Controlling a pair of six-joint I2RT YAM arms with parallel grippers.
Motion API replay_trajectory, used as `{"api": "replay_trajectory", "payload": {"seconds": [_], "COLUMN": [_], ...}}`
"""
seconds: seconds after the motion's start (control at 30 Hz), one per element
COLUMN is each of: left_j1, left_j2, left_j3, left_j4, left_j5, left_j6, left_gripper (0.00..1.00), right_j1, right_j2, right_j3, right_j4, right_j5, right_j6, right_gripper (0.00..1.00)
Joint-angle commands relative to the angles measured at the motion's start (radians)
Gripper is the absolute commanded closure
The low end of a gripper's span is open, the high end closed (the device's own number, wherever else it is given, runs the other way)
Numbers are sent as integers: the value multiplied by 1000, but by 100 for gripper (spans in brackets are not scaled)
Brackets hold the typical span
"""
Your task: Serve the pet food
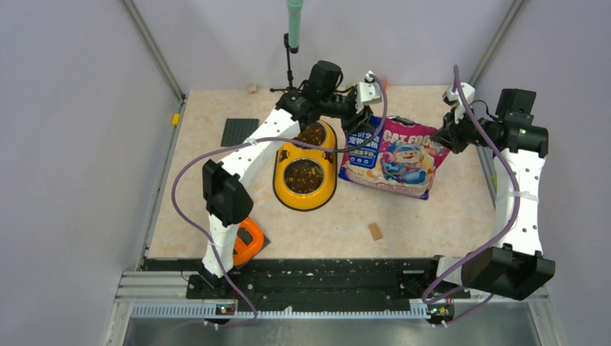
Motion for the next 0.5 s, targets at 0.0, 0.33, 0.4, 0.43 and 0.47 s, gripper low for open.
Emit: {"api": "replay_trajectory", "payload": {"seconds": [0.0, 0.33, 0.4, 0.43, 0.47], "left_j1": [6, 26, 25, 25, 25], "left_j2": [0, -73, -75, -75, -74], "left_j3": [23, -82, -86, -86, -85], "left_j4": [108, 266, 274, 277, 278], "left_j5": [18, 8, 21, 30, 36], "left_j6": [-112, -256, -259, -263, -265], "left_gripper": [85, 100, 100, 100, 100], "right_j1": [-5, 66, 114, 136, 153], "right_j2": [-31, -60, -42, -30, -15], "right_j3": [108, 73, 64, 67, 70], "right_j4": [91, 122, 125, 124, 125], "right_j5": [-115, -87, -45, -34, -27], "right_j6": [-26, 37, 43, 47, 52], "right_gripper": [100, 47, 42, 41, 40]}}
